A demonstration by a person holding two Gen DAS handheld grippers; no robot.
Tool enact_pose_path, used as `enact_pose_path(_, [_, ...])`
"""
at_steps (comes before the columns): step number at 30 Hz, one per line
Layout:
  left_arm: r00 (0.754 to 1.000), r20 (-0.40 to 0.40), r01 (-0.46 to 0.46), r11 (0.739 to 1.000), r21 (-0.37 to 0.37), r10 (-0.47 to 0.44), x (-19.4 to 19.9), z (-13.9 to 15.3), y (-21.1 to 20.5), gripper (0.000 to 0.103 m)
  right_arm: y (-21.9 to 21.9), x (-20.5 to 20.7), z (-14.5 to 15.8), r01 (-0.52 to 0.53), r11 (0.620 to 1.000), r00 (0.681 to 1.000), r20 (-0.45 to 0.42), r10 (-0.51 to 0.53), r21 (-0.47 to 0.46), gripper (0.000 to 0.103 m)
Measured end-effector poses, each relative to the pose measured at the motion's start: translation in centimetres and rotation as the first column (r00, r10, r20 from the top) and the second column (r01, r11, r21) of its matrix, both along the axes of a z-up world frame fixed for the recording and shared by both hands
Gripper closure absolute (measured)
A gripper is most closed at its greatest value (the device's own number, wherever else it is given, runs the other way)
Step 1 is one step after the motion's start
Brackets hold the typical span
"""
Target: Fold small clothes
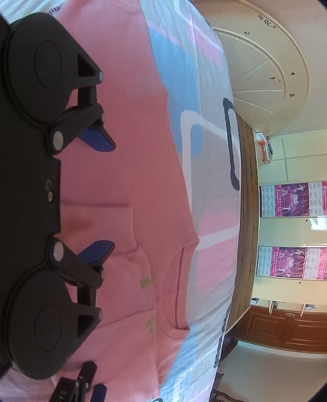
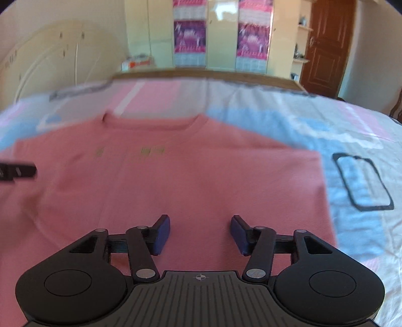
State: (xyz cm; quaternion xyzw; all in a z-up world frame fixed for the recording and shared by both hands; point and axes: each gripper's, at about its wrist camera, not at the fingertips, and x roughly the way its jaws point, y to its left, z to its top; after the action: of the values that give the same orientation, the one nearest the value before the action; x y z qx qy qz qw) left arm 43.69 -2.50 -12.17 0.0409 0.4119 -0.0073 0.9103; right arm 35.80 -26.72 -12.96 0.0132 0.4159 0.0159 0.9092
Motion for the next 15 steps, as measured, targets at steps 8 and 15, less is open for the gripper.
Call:
enact_pose_path(8, [1.000, 0.004, -0.022, 1.000, -0.003, 0.022, -0.6, 0.6, 4.4, 0.025, 4.0, -1.0, 2.5, -0.028, 0.998, 0.998, 0.055, 0.026, 0.049, 0.049])
enact_pose_path(15, [0.998, 0.003, -0.058, 0.998, 0.007, 0.058, -1.0, 0.9, 8.9, 0.024, 10.3, -0.4, 2.9, -0.101, 0.992, 0.994, 0.055, 0.097, 0.076, 0.049])
